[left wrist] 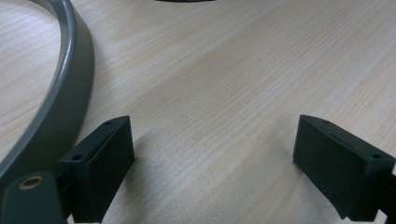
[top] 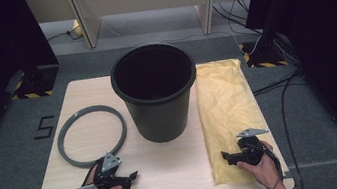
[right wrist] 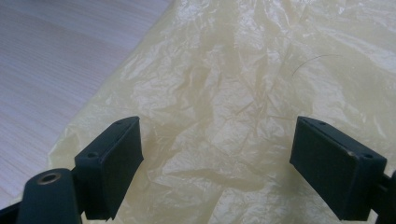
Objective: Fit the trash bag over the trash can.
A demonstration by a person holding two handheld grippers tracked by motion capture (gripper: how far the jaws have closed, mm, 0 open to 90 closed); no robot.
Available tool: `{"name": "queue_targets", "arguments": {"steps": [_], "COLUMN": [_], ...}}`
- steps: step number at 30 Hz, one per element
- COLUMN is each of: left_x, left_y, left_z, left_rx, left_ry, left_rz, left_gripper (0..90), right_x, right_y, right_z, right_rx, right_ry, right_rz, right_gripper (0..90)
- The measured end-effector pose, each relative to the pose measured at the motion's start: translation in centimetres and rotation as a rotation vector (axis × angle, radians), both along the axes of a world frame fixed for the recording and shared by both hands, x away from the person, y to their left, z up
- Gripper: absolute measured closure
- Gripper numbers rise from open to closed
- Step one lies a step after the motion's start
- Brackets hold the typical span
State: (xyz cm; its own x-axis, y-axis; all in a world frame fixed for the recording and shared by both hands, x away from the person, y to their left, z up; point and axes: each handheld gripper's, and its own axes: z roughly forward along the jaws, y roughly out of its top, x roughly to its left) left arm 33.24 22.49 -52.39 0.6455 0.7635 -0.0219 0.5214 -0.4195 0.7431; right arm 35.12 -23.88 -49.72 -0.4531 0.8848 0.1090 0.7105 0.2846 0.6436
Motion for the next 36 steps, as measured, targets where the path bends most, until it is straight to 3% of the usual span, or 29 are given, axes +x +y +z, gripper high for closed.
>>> {"name": "queue_targets", "arguments": {"steps": [6, 8, 12, 15, 19, 25, 29, 32, 36], "left_x": [-0.1, -0.1, 0.0, 0.0, -0.1, -0.1, -0.1, -0.1, 0.0], "left_y": [0.0, 0.0, 0.0, 0.0, 0.0, 0.0, 0.0, 0.0, 0.0], "left_z": [0.0, 0.0, 0.0, 0.0, 0.0, 0.0, 0.0, 0.0, 0.0], "left_rx": [0.000, 0.000, -0.001, -0.001, 0.000, 0.000, 0.000, 0.000, 0.000], "left_ry": [-0.001, -0.001, -0.001, -0.001, 0.000, 0.000, -0.001, -0.001, 0.000], "left_rz": [-0.004, -0.004, -0.005, -0.005, -0.005, -0.005, -0.004, -0.004, -0.004], "left_gripper": [11.3, 11.3, 11.2, 11.2, 11.2, 11.2, 11.2, 11.2, 11.2], "right_x": [0.5, 0.7, 1.0, 1.4, 1.9, 2.9, 3.6, 4.0, 4.6], "right_y": [0.6, 1.0, 1.6, 1.7, 1.9, 2.5, 2.4, 2.1, 1.8], "right_z": [-0.2, -0.4, -0.6, -0.6, -0.3, -0.1, -0.3, -0.5, -0.4], "right_rx": [-0.042, -0.068, -0.139, -0.147, -0.142, -0.115, -0.067, -0.025, -0.014], "right_ry": [0.012, 0.025, 0.006, 0.013, 0.003, -0.027, -0.034, -0.034, -0.053], "right_rz": [0.007, 0.015, 0.038, 0.046, 0.054, 0.077, 0.071, 0.068, 0.058], "right_gripper": [16.5, 15.3, 11.5, 13.3, 28.4, 66.1, 84.0, 88.5, 89.6]}}
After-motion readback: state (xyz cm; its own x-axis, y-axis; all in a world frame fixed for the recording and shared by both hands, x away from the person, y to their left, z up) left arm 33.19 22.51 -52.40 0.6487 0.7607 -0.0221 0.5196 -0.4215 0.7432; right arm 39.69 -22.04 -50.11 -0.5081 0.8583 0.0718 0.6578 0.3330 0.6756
